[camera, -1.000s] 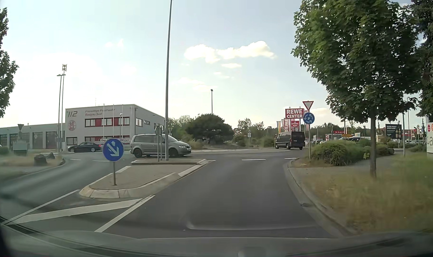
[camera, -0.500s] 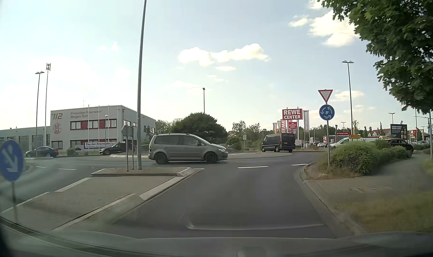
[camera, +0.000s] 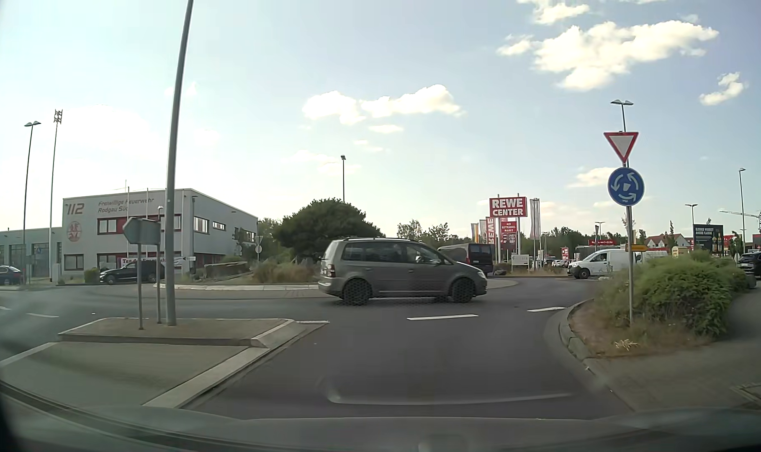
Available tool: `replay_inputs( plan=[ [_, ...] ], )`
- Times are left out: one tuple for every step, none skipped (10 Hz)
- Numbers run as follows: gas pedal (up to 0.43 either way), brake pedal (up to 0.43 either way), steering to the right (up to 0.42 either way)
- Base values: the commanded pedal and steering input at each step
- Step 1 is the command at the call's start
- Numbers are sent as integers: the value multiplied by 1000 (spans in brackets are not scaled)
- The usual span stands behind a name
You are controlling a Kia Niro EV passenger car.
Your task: Follow the waypoints while adhering to traffic rules and regulations
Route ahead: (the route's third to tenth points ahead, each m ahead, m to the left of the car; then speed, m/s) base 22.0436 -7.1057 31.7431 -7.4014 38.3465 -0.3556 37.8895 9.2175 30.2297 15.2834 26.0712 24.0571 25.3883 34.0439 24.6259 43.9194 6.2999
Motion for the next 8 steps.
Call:
replay_inputs(
  plan=[
    [0, 159, 45],
    [0, 110, 51],
    [0, 37, 60],
    [0, 37, 70],
    [0, 37, 78],
    [0, 30, 88],
    [0, 30, 100],
    [0, 37, 108]
  ],
)
